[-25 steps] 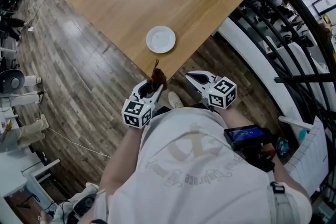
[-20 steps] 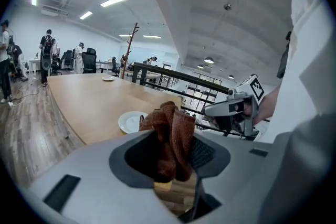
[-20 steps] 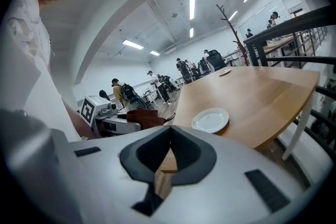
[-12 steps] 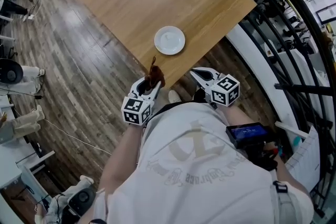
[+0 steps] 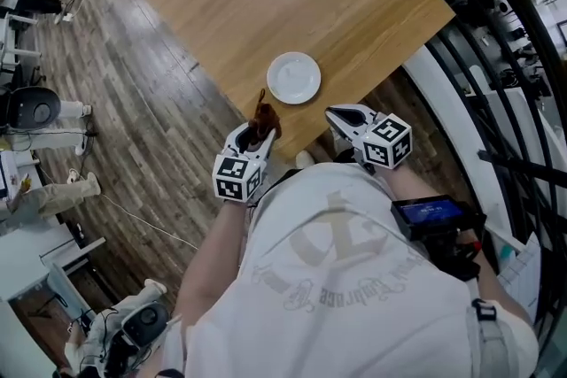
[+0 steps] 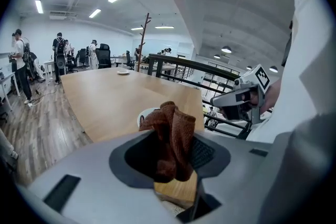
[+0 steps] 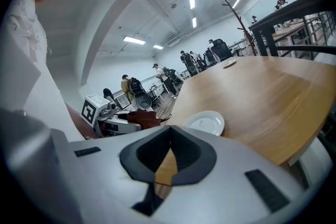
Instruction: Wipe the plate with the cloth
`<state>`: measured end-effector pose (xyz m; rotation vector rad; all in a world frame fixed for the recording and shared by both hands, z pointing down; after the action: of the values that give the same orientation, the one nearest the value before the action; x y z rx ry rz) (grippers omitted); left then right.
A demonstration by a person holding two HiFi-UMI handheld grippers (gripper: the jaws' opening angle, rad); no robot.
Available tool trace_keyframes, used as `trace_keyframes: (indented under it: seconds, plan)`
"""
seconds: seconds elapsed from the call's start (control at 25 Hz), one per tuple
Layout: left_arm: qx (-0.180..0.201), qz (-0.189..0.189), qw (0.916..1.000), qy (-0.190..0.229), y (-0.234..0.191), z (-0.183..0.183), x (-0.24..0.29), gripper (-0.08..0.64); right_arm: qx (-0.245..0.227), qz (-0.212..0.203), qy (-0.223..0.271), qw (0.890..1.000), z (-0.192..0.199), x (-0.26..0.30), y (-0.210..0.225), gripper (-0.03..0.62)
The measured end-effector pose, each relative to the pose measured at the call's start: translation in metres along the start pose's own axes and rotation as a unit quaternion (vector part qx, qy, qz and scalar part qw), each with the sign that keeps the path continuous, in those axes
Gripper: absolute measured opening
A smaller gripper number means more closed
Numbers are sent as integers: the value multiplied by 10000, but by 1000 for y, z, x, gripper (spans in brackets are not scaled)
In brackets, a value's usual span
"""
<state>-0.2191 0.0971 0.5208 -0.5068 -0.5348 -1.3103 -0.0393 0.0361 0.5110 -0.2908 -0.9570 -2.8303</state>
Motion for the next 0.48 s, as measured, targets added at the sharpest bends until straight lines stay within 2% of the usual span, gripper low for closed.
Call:
trace_keyframes:
  seconds: [0.28, 0.48]
  plan:
    - [148, -299, 9989, -314, -18, -22, 31, 169, 17, -290, -119, 9995, -27, 6, 23, 13]
    - [518, -479, 9960, -547, -38, -41, 56, 169, 201, -328, -19, 9993, -32, 11, 35, 13]
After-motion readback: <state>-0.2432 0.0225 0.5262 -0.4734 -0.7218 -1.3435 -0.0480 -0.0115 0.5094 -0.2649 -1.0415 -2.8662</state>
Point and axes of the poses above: the fingertips, and each gripper's own axes: x forward along the fingers, y to its right, z out of its underside, the point moved 3 cm from there along -x, backward along the fingers, and after that the axes turned 14 degrees about -z, right-handed, at the moved point
